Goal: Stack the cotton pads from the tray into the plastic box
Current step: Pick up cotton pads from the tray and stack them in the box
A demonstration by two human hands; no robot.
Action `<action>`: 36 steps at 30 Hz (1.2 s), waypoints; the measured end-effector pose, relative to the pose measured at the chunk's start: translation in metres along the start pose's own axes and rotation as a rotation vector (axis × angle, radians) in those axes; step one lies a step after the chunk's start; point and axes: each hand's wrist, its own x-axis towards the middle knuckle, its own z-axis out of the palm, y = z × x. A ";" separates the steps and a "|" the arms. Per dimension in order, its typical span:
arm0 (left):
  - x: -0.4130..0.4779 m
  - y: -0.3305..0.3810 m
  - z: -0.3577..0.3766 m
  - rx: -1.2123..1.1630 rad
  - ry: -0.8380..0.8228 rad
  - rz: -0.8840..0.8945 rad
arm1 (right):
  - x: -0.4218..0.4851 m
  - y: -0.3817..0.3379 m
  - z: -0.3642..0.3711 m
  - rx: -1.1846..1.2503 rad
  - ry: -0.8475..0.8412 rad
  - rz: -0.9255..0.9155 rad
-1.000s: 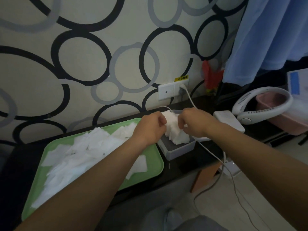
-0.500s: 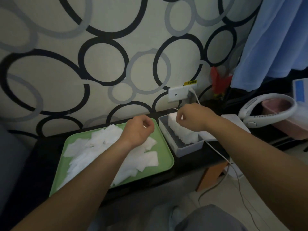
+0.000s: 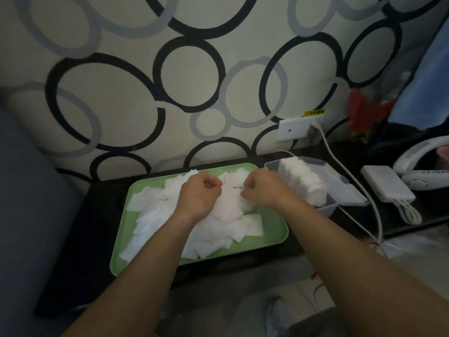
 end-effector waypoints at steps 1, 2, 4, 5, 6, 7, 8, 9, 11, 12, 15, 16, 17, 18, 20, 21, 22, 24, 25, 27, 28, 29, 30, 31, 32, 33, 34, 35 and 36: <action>0.001 0.000 0.000 -0.009 0.000 -0.001 | 0.002 0.002 0.002 -0.020 0.001 0.023; 0.002 0.001 0.001 -0.020 -0.001 0.001 | 0.003 0.003 0.004 -0.027 -0.008 0.042; 0.003 0.002 0.001 -0.033 -0.005 0.011 | 0.006 0.005 0.006 -0.011 -0.041 0.055; 0.004 0.002 0.001 -0.032 -0.008 0.015 | 0.007 0.005 0.007 0.000 -0.053 0.055; 0.003 0.002 0.001 -0.026 -0.011 0.022 | 0.008 0.006 0.008 0.009 -0.050 0.050; 0.003 0.002 0.001 -0.021 -0.013 0.032 | 0.010 0.007 0.008 0.018 -0.041 0.046; 0.003 0.000 0.001 -0.018 -0.014 0.044 | 0.011 0.007 0.008 0.026 -0.028 0.038; 0.003 -0.001 0.000 -0.020 -0.014 0.055 | 0.012 0.007 0.009 0.023 -0.020 0.029; 0.002 -0.004 -0.003 -0.039 -0.018 0.058 | 0.011 0.005 0.012 -0.038 -0.018 0.004; 0.001 -0.005 -0.005 -0.052 -0.019 0.051 | 0.010 0.003 0.013 -0.076 -0.029 -0.001; -0.001 -0.007 -0.009 -0.061 -0.019 0.031 | 0.008 0.003 0.017 -0.089 -0.077 0.005; -0.001 -0.007 -0.010 -0.066 -0.019 0.026 | 0.008 0.004 0.017 -0.061 -0.070 0.004; -0.002 -0.007 -0.011 -0.076 -0.019 0.022 | 0.009 0.005 0.016 -0.022 -0.052 0.008; -0.002 -0.006 -0.012 -0.088 -0.020 0.019 | 0.009 0.006 0.014 0.019 -0.028 0.008; -0.004 -0.007 -0.013 -0.096 -0.026 0.016 | 0.011 0.007 0.012 0.081 0.002 0.004; -0.004 -0.007 -0.014 -0.094 -0.027 0.014 | 0.011 0.007 0.012 0.114 0.003 0.008; -0.004 -0.008 -0.015 -0.095 -0.025 0.013 | 0.011 0.007 0.012 0.155 0.002 0.015; -0.005 -0.009 -0.017 -0.106 -0.023 0.011 | 0.010 0.008 0.012 0.264 0.009 0.033; -0.005 -0.010 -0.017 -0.113 -0.021 0.008 | 0.009 0.008 0.010 0.323 0.021 0.039; -0.005 -0.011 -0.018 -0.124 -0.012 -0.001 | 0.007 0.007 0.002 0.466 0.060 0.034; -0.005 -0.011 -0.019 -0.132 -0.006 -0.006 | 0.005 0.006 -0.003 0.554 0.078 0.013; -0.006 -0.011 -0.019 -0.146 -0.003 -0.007 | 0.002 0.005 -0.008 0.636 0.089 -0.017; -0.006 -0.009 -0.020 -0.169 -0.006 0.001 | 0.000 0.002 -0.011 0.696 0.093 -0.051; -0.008 -0.007 -0.021 -0.194 -0.021 0.020 | -0.003 0.000 -0.014 0.734 0.089 -0.085; -0.009 -0.005 -0.022 -0.216 -0.051 0.042 | -0.006 -0.003 -0.016 0.761 0.075 -0.119; -0.011 -0.001 -0.023 -0.244 -0.098 0.061 | -0.007 -0.005 -0.016 0.789 0.049 -0.154; -0.013 0.002 -0.024 -0.287 -0.156 0.067 | -0.009 -0.007 -0.016 0.822 0.012 -0.187; -0.015 0.005 -0.025 -0.343 -0.213 0.058 | -0.009 -0.009 -0.015 0.856 -0.030 -0.220; -0.017 0.007 -0.026 -0.403 -0.259 0.039 | -0.010 -0.010 -0.014 0.883 -0.069 -0.251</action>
